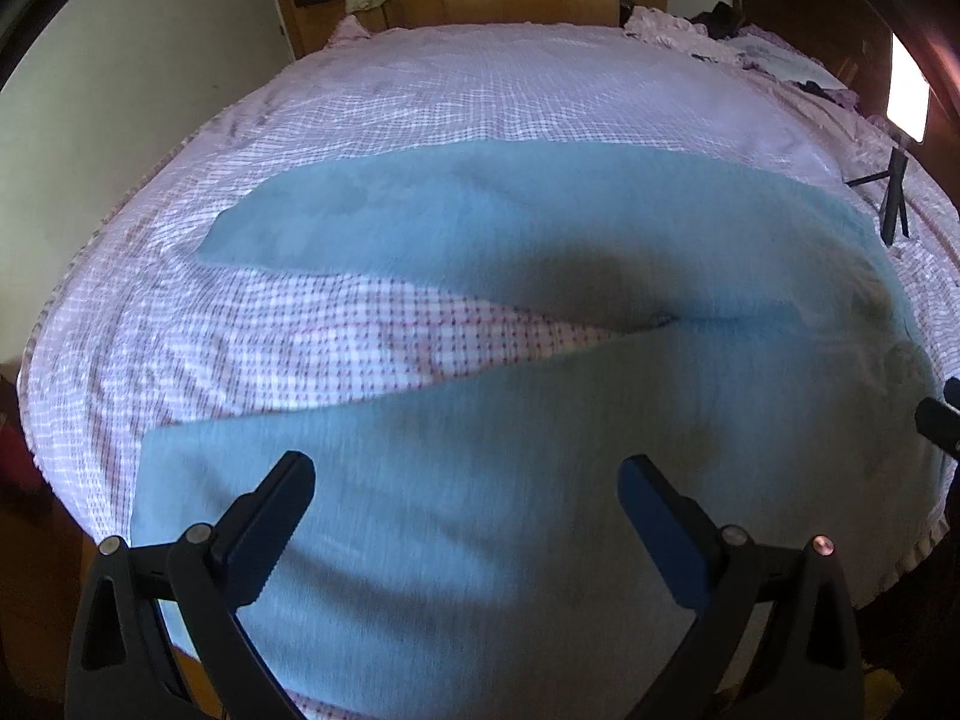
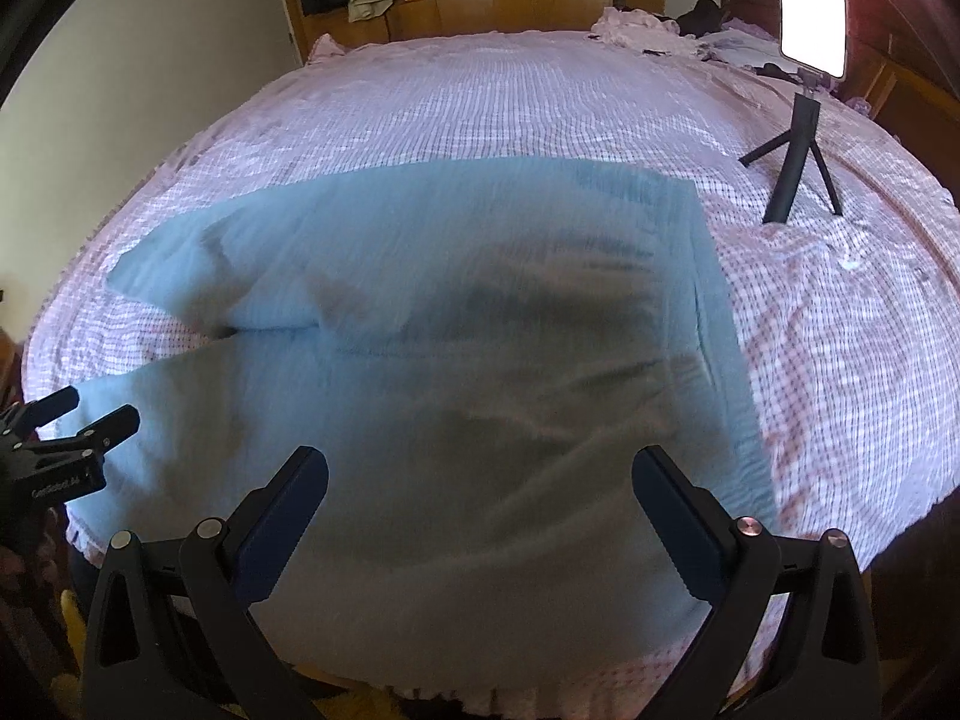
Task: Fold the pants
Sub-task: 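Move both grippers over the light blue pants toward the waistband, then close both grippers on the pants waistband edge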
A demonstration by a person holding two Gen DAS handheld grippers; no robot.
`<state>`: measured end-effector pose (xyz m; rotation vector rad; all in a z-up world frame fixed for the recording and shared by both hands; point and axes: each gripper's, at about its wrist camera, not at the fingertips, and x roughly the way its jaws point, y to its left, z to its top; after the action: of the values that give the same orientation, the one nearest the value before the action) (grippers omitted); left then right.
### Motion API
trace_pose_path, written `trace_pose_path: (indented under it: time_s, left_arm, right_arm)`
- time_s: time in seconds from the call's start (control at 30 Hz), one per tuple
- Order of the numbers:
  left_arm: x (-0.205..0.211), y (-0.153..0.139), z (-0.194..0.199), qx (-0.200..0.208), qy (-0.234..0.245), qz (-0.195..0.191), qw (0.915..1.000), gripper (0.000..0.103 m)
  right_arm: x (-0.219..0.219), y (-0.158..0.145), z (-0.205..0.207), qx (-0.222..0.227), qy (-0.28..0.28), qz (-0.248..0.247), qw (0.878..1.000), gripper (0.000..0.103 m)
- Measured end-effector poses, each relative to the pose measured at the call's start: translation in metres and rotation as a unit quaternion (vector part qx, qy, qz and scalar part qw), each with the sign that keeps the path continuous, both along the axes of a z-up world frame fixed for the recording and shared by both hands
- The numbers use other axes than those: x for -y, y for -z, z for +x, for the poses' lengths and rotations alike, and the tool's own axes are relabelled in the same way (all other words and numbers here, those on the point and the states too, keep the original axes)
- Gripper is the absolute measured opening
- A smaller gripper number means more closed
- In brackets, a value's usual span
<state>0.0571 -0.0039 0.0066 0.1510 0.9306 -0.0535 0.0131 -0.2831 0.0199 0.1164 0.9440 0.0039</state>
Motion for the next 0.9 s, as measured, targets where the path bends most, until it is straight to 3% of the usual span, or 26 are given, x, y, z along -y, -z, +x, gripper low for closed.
trace_pose_path:
  time_s: [0.3,0.5,0.7,0.9]
  left_arm:
    - [0.019,-0.035,0.043,0.018,0.045,0.044,0.9979,0.103]
    - [0.037,-0.051,0.084,-0.01,0.081,0.061,0.9948,0.103]
    - [0.05,-0.046,0.138,-0.036,0.106,0.083,0.9902,0.103]
    - [0.058,-0.023,0.192,-0.06,0.124,0.096,0.9858,0.103]
  right_arm:
    - [0.036,-0.021,0.043,-0.006,-0.001,0.002,1.0,0.098]
    - [0.052,-0.031,0.077,-0.007,-0.006,-0.004,1.0,0.098]
    - [0.06,-0.03,0.124,-0.02,-0.028,-0.024,0.999,0.098]
    - [0.067,-0.017,0.167,-0.041,-0.049,-0.044,0.997,0.098]
